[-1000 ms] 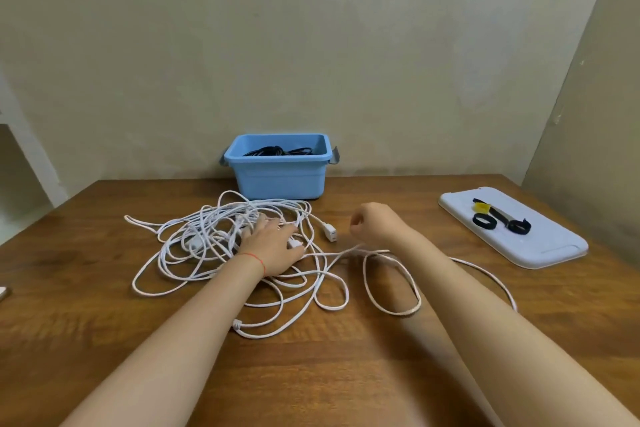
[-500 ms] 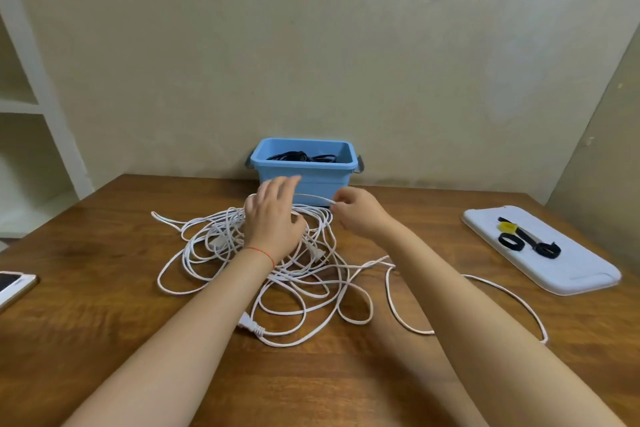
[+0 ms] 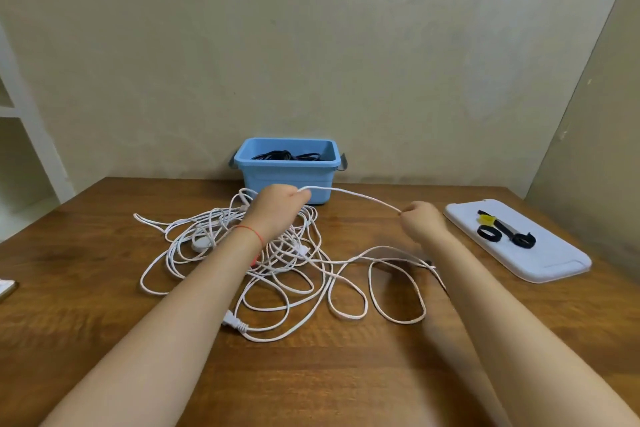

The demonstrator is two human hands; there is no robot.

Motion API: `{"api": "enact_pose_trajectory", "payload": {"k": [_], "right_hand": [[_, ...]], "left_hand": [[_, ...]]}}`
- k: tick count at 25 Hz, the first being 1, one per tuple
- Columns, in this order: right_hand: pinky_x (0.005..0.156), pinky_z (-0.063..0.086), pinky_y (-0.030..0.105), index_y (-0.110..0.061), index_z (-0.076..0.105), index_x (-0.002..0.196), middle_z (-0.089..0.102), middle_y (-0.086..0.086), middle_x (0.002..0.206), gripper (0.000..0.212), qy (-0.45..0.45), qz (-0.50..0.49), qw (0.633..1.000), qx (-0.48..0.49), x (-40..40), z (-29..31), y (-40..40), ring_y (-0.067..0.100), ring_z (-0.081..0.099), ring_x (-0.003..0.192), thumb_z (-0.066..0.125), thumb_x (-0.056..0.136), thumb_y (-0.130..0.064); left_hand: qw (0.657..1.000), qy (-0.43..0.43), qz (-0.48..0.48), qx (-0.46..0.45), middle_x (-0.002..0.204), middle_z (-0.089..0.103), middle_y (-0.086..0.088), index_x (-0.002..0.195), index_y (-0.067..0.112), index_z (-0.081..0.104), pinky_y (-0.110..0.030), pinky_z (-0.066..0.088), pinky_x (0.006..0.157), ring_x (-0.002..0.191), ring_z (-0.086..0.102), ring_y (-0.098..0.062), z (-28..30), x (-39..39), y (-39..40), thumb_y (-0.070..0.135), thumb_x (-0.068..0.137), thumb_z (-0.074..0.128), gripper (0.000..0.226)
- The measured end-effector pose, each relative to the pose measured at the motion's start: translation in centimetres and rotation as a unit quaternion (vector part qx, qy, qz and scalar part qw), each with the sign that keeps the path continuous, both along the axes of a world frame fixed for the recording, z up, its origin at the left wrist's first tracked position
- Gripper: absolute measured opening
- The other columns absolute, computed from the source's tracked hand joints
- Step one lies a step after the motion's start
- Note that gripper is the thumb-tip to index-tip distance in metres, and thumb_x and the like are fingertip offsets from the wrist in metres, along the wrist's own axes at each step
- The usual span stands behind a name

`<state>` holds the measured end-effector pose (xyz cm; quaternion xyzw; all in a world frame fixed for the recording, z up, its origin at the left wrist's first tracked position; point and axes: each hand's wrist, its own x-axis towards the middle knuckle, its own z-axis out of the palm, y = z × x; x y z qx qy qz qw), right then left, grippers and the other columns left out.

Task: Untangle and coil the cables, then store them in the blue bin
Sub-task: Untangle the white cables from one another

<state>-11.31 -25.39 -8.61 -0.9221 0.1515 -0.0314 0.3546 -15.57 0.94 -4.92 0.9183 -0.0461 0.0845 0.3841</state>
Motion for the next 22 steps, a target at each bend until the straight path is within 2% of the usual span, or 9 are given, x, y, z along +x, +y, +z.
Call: {"api": "enact_pose_trajectory", "payload": {"k": [3,5,8,11,14,17,19,21,22], "right_hand": [[0.107,0.038,0.036,-0.013,0.053,0.138,0.049,0.008,0.140,0.049,-0.127,0.147,0.981,-0.012,-2.1,1.8,5.0,0.025,0.048,0.129,0.049,0.090,-0.007],[0.104,0.042,0.033,-0.015,0.059,0.131,0.057,0.004,0.133,0.044,-0.204,0.244,0.947,0.056,-4.1,3.2,7.9,0.018,0.052,0.123,0.049,0.089,-0.006],[0.085,0.047,0.033,-0.016,0.067,0.111,0.067,0.000,0.110,0.031,-0.169,0.300,0.936,0.073,-5.2,3.3,10.0,0.016,0.059,0.103,0.041,0.093,-0.013],[0.067,0.044,0.032,-0.017,0.068,0.084,0.065,0.000,0.080,0.031,-0.115,0.287,0.951,0.024,-5.4,2.6,9.6,0.015,0.058,0.078,0.048,0.097,-0.037],[0.054,0.032,0.027,-0.022,0.054,0.056,0.047,-0.005,0.055,0.045,-0.109,0.282,0.952,-0.048,-5.1,2.3,7.7,0.010,0.041,0.055,0.064,0.091,-0.048],[0.052,0.030,0.024,-0.025,0.049,0.054,0.041,-0.010,0.048,0.042,-0.237,0.223,0.944,0.046,-4.4,2.6,6.1,0.006,0.035,0.050,0.070,0.090,-0.034],[0.054,0.032,0.026,-0.018,0.054,0.056,0.041,-0.009,0.049,0.040,-0.351,0.126,0.921,0.116,-3.2,3.5,4.8,0.007,0.036,0.052,0.071,0.090,-0.030],[0.062,0.035,0.034,-0.008,0.058,0.062,0.047,-0.002,0.059,0.038,-0.412,0.024,0.905,0.107,-1.9,4.0,3.1,0.018,0.045,0.061,0.068,0.092,-0.030],[0.067,0.037,0.037,-0.006,0.062,0.068,0.052,0.003,0.066,0.033,-0.402,-0.012,0.913,0.066,-1.4,3.9,2.3,0.024,0.052,0.069,0.066,0.092,-0.028]], "left_hand": [[0.989,-0.019,-0.039,0.143,0.070,0.054,-0.002,0.067,0.016,0.049,-0.032,0.036,0.061,0.070,0.052,-0.022,0.4,-0.7,-3.1,0.034,0.098,0.046,0.035],[0.977,-0.024,-0.067,0.203,0.080,0.058,-0.001,0.075,0.017,0.051,-0.032,0.040,0.066,0.081,0.058,-0.024,-0.1,-0.9,-4.1,0.029,0.094,0.049,0.022],[0.972,-0.039,-0.098,0.212,0.092,0.067,-0.007,0.088,0.019,0.058,-0.031,0.041,0.070,0.089,0.061,-0.026,-1.2,-0.9,-4.4,0.023,0.090,0.055,0.005],[0.990,-0.013,-0.090,0.104,0.083,0.065,0.006,0.084,0.024,0.063,-0.034,0.050,0.070,0.081,0.061,-0.015,-2.3,-0.7,-2.6,0.037,0.080,0.066,0.014],[0.989,-0.020,-0.084,0.123,0.076,0.062,0.004,0.074,0.019,0.065,-0.034,0.050,0.070,0.076,0.059,-0.017,-3.4,-0.4,-0.7,0.034,0.082,0.067,0.017],[0.991,-0.049,-0.062,0.112,0.072,0.060,0.000,0.069,0.015,0.060,-0.037,0.049,0.076,0.074,0.057,-0.019,-3.9,0.6,0.6,0.028,0.090,0.060,0.025],[0.988,-0.060,-0.017,0.138,0.075,0.062,0.003,0.074,0.015,0.063,-0.038,0.043,0.090,0.080,0.057,-0.017,-4.3,1.5,2.0,0.033,0.097,0.052,0.031],[0.983,-0.057,0.032,0.174,0.087,0.065,0.010,0.086,0.024,0.070,-0.040,0.034,0.099,0.094,0.055,-0.013,-4.6,2.2,3.8,0.040,0.100,0.048,0.031],[0.979,-0.054,0.045,0.189,0.092,0.065,0.012,0.092,0.028,0.072,-0.041,0.033,0.100,0.099,0.053,-0.011,-4.6,2.2,4.7,0.042,0.101,0.047,0.029]]}}
